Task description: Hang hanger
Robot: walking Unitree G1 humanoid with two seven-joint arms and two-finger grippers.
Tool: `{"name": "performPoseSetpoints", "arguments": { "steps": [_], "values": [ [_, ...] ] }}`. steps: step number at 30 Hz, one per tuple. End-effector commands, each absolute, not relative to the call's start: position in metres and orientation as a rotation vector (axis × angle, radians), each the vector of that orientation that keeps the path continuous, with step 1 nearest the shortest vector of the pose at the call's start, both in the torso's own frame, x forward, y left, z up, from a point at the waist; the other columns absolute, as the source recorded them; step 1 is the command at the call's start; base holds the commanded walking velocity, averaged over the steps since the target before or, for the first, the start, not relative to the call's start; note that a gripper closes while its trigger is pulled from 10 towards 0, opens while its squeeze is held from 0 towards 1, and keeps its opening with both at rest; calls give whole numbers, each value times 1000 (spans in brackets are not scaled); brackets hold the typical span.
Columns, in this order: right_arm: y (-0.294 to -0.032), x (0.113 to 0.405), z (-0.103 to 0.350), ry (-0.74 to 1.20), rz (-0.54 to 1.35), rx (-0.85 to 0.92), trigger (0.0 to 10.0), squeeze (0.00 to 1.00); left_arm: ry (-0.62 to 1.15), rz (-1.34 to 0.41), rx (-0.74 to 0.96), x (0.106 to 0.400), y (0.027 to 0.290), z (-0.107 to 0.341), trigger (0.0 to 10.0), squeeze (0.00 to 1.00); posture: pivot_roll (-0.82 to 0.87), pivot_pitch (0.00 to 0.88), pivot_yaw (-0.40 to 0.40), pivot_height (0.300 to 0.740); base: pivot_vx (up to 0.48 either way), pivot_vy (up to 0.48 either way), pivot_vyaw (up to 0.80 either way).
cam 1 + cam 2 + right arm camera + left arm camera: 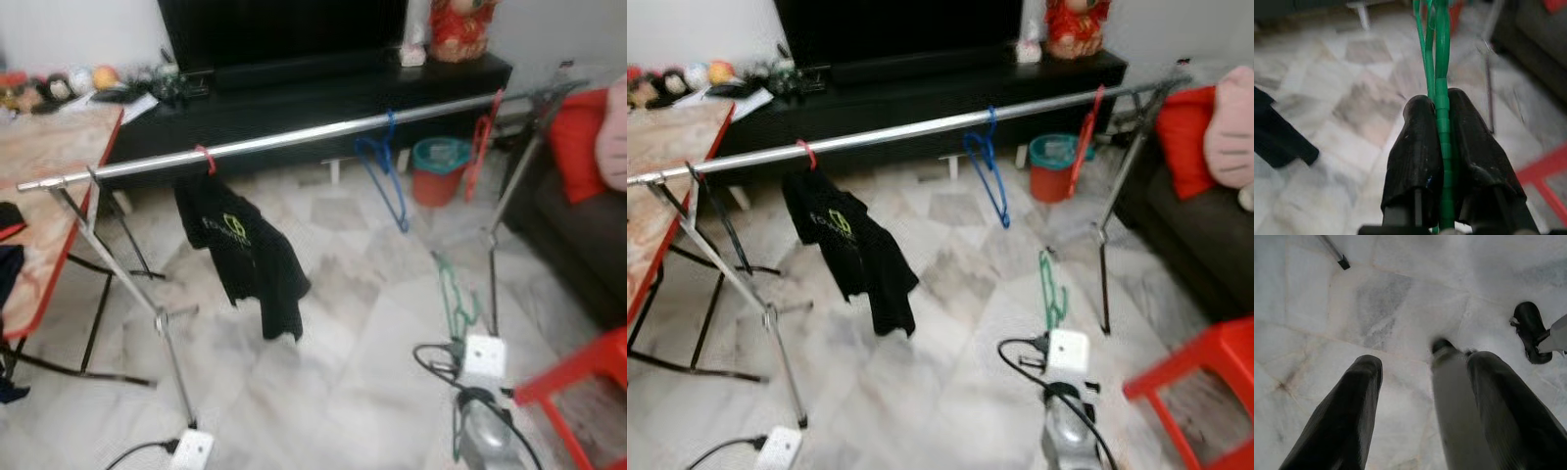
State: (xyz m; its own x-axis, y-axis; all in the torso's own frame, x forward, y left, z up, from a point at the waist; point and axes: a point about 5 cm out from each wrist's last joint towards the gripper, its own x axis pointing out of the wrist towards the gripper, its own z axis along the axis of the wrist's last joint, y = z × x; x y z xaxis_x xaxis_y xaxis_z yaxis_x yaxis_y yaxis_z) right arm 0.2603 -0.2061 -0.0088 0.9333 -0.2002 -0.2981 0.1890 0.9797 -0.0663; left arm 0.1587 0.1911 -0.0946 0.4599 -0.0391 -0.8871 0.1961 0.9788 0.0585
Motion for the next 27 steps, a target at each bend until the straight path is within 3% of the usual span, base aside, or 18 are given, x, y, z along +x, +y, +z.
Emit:
{"name": "performPoseSetpoints", "arguments": {
  "steps": [1,9,15,27],
  "values": [
    [-190,266,-6,284,-134,-22,10000,0,1115,-136,176,151,194,-98,10000,0,-271,0,68,740,289,0,0],
    [-181,255,-28,489,-38,-66,10000,0,1120,-181,168,151,168,-100,10000,0,-260,0,61,740,207,0,297],
    [-182,255,-30,519,-52,-59,10000,0,1113,-177,167,155,174,-98,10000,0,-258,0,60,740,0,0,0],
    [-188,269,-11,381,-106,-45,10000,0,1104,-175,177,158,175,-97,10000,0,-253,0,58,740,0,0,0]
  ]
}}
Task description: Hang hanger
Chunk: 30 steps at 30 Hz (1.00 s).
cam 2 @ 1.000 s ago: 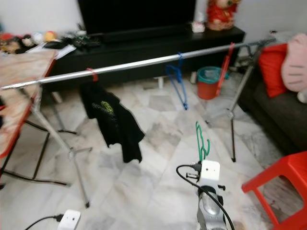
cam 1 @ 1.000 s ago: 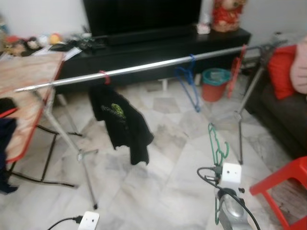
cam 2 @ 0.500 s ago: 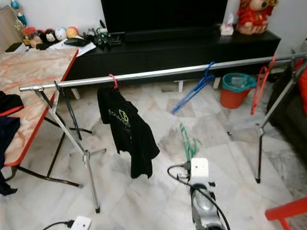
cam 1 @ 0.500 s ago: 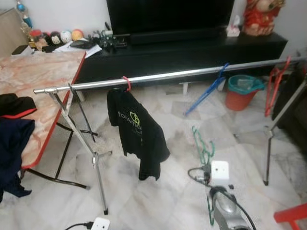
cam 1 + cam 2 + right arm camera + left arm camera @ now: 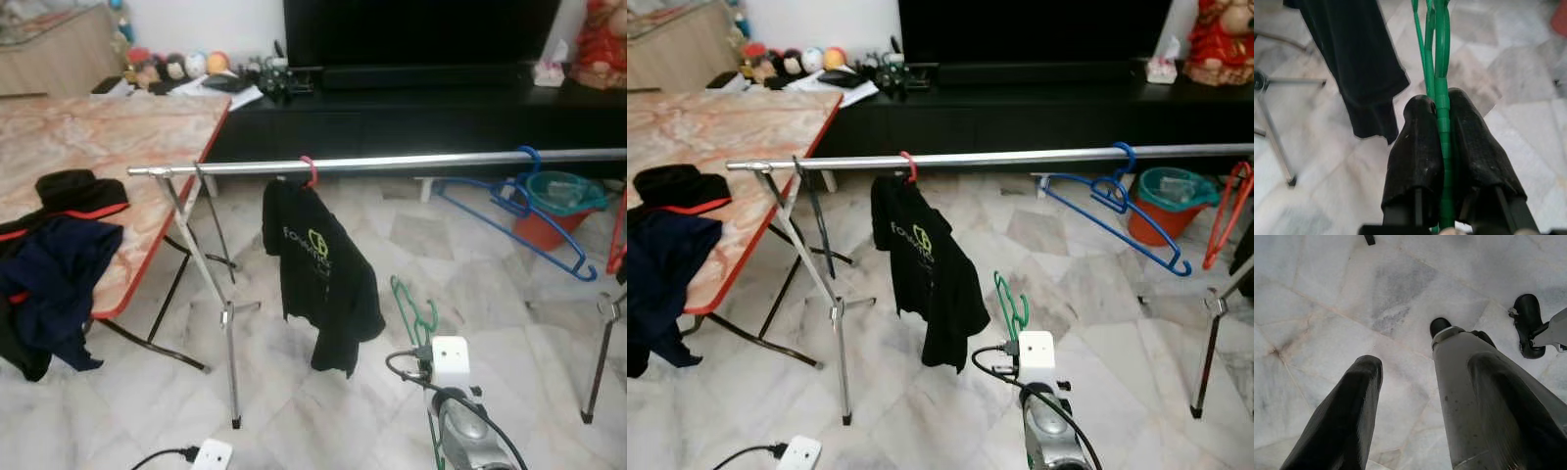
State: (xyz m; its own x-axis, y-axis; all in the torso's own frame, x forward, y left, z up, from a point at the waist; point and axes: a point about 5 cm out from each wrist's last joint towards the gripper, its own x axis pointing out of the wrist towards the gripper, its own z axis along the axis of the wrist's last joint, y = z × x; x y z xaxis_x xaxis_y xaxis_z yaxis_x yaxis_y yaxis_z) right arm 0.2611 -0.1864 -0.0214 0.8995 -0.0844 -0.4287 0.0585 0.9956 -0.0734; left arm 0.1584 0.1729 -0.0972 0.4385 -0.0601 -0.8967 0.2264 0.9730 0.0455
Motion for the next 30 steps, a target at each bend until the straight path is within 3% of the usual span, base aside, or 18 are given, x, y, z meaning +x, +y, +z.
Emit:
{"name": "performPoseSetpoints", "arguments": {
  "steps": [1,9,17,30],
  "values": [
    [-190,271,-8,358,-120,-40,10000,0,1104,-177,177,158,175,-97,10000,0,-250,0,58,740,0,0,0],
    [-193,281,9,231,-142,-46,10000,0,1052,-220,204,162,177,-95,10000,0,-244,0,55,740,0,0,0],
    [-192,282,11,220,-136,-40,10000,0,1120,-185,200,136,190,-103,10000,0,-241,0,46,740,0,0,0],
    [-191,283,11,220,-129,-39,10000,0,1105,-184,186,141,188,-101,10000,0,-242,0,45,740,0,0,0]
  ]
}}
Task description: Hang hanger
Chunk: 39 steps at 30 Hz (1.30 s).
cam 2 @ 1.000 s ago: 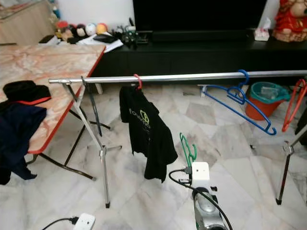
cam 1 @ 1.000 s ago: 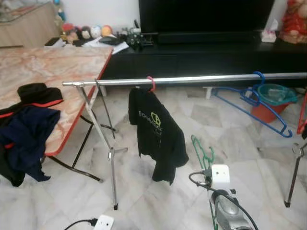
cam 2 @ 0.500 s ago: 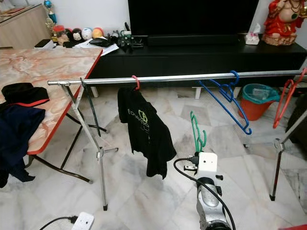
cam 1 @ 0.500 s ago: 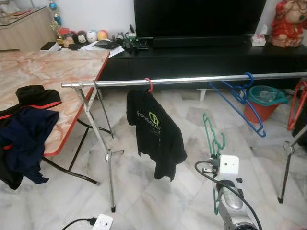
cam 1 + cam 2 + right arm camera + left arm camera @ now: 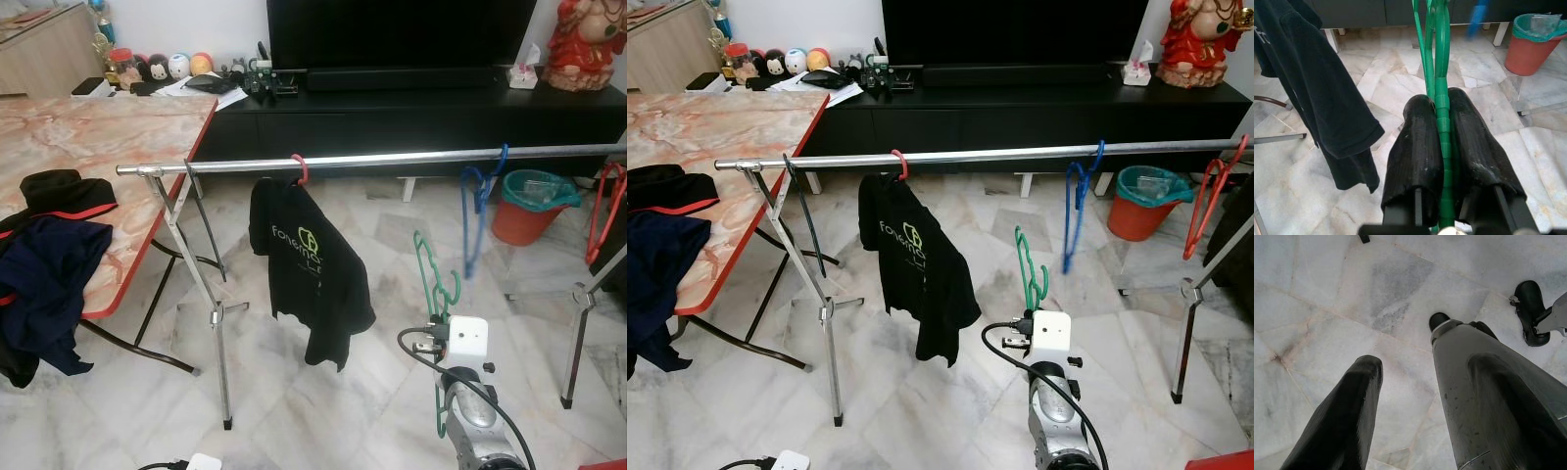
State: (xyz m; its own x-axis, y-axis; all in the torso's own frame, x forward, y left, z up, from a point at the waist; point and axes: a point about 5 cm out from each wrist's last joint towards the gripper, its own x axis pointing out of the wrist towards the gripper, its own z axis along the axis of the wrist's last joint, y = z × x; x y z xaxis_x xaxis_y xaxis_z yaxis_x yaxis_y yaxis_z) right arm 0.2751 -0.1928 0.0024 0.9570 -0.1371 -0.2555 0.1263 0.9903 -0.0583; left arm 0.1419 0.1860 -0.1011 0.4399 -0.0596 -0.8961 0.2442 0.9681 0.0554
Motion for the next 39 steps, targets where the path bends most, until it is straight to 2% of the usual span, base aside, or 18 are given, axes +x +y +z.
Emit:
{"name": "performPoseSetpoints", "arguments": {
  "steps": [1,39],
  "values": [
    [-191,283,11,221,-127,-39,10000,0,1104,-183,185,141,188,-101,10000,0,-239,0,44,740,240,0,0],
    [-187,286,14,207,-106,-40,10000,0,1110,-209,189,136,188,-103,10000,0,-238,0,43,740,270,0,0]
  ]
}}
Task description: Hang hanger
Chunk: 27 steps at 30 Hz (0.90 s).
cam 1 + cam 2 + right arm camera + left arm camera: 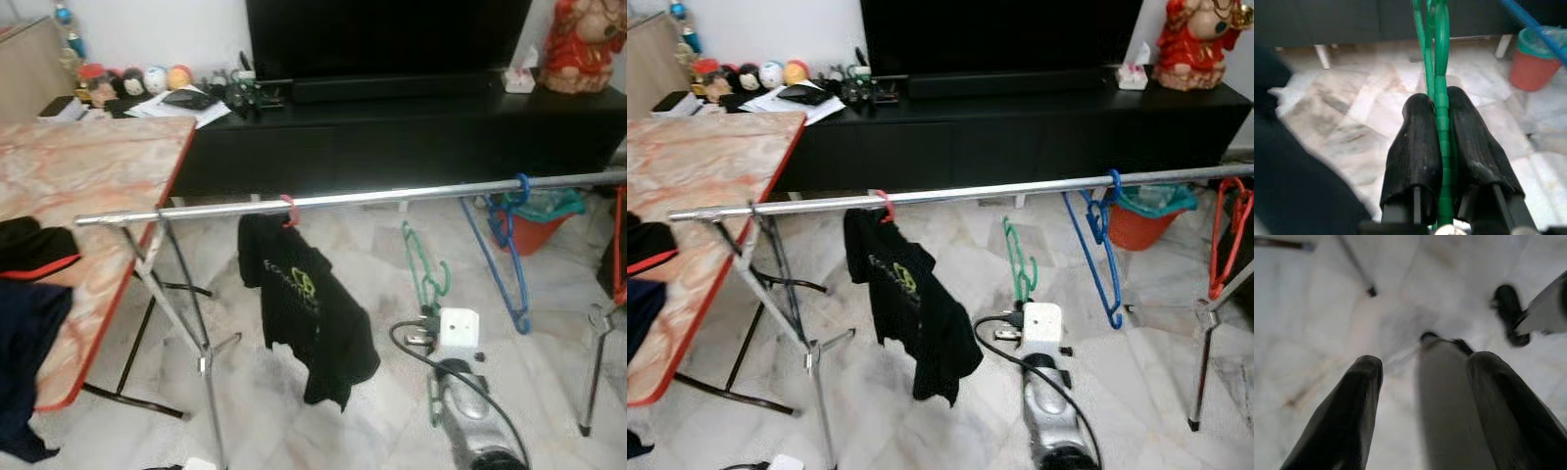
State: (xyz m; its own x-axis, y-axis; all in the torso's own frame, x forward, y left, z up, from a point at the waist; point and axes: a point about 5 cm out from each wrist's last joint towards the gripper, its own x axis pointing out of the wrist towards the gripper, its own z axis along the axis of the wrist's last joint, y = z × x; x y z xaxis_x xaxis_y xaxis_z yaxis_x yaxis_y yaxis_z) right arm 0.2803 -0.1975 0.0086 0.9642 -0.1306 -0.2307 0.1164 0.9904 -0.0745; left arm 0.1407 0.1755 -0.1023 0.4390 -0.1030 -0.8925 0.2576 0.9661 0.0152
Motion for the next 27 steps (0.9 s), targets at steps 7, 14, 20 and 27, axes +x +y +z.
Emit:
{"name": "performPoseSetpoints", "arguments": {
  "steps": [7,14,20,27],
  "values": [
    [-189,287,16,198,-117,-45,10000,0,1111,-211,190,136,188,-102,10000,0,-237,0,44,740,281,0,0],
    [-189,289,18,184,-123,-47,10000,0,1102,-214,206,137,189,-102,10000,0,-237,0,45,740,79,0,0],
    [-193,295,29,130,-136,-54,10000,0,1102,-217,199,137,188,-102,10000,0,-237,0,46,740,0,0,0],
    [-197,301,37,97,-148,-58,10000,0,1103,-223,197,137,188,-102,10000,0,-237,0,46,740,0,0,0]
  ]
}}
